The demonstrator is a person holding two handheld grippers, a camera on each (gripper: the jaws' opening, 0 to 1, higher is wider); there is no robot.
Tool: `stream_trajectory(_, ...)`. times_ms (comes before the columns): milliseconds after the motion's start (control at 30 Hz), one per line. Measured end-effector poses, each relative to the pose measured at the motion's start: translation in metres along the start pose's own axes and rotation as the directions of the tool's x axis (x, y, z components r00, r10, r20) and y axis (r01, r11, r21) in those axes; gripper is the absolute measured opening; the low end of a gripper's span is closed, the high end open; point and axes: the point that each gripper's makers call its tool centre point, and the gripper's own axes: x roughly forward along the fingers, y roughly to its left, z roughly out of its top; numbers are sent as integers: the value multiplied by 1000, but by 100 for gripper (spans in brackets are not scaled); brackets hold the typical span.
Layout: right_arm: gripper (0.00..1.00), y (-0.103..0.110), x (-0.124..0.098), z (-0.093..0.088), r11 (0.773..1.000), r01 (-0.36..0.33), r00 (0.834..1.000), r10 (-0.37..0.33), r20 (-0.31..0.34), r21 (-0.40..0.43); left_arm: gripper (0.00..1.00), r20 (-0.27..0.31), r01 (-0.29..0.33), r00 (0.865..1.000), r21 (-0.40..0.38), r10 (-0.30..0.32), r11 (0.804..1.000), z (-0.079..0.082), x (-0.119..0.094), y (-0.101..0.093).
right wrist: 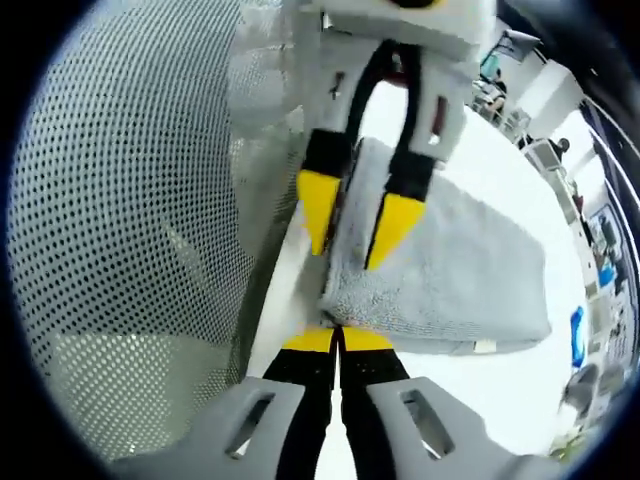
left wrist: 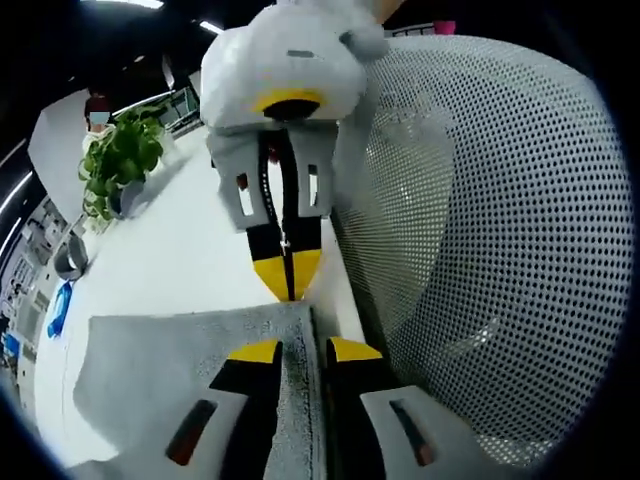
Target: Fold the towel on the table until its edges align and the towel forms a compact rectangular stack.
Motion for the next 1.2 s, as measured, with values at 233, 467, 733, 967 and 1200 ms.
stream_trajectory(233, 0, -27, -12, 26, 978, 32, 989, -60, 132, 208, 25, -19, -67, 998, -44, 66, 997, -1, 4, 11)
stream_trajectory(467, 0, -41, -8, 31, 963, 34, 986, -76, 147, 267, 11, 30, -97, 992, -423, 122, 901, -9, -1, 34)
stream_trajectory(733, 9, -46, -12, 29, 982, 41, 987, -69, 147, 185, 6, 62, -84, 989, -500, 132, 862, -12, -6, 40)
stream_trajectory(967, 22, -41, 0, 32, 996, -26, 998, 30, 51, -89, 6, 61, -81, 990, -473, 124, 877, -10, -6, 39)
stream_trajectory(1200, 5, -40, 6, 42, 984, -105, 994, 110, 23, -142, 6, 43, -97, 992, -374, 122, 922, -12, -8, 37)
